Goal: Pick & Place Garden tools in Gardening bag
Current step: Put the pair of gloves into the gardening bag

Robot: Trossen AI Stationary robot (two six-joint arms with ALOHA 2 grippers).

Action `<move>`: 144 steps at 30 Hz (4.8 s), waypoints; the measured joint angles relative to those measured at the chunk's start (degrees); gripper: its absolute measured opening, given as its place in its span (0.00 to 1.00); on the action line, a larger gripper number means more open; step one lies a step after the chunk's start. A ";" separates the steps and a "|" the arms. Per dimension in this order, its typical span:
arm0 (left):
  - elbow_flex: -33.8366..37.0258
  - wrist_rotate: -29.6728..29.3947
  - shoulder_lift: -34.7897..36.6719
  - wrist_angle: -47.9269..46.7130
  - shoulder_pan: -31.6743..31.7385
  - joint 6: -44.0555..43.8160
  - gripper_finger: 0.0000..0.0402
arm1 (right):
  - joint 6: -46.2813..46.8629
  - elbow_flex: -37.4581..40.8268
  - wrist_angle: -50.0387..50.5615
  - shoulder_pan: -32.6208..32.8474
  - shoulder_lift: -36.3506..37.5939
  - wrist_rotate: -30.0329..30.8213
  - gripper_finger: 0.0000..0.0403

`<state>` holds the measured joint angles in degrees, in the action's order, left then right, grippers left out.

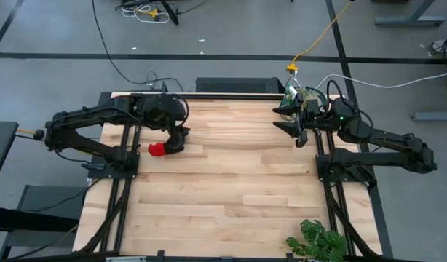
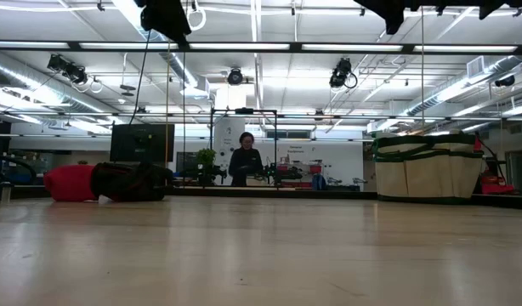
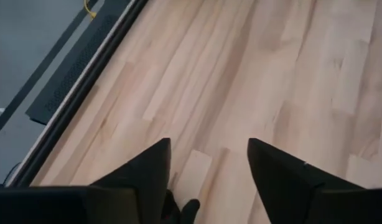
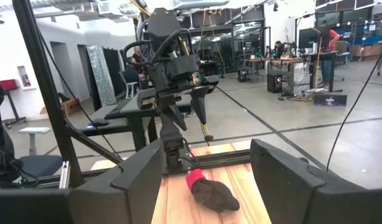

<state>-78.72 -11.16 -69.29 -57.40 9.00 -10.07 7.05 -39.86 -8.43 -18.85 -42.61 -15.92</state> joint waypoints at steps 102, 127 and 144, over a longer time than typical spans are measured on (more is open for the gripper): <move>36.02 8.60 -9.54 20.93 4.59 16.75 0.61 | -2.58 0.00 6.58 0.00 -6.05 3.45 0.60; 34.53 6.49 -8.67 16.81 4.32 25.73 0.59 | -1.53 0.02 6.51 0.00 -6.05 3.39 0.60; 36.04 7.34 -8.67 20.98 4.32 22.40 0.58 | -1.79 0.00 6.84 -0.01 -6.05 3.43 0.60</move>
<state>-42.68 -3.81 -77.95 -36.42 13.32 12.33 5.26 -39.86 -1.58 -18.86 -48.66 -12.49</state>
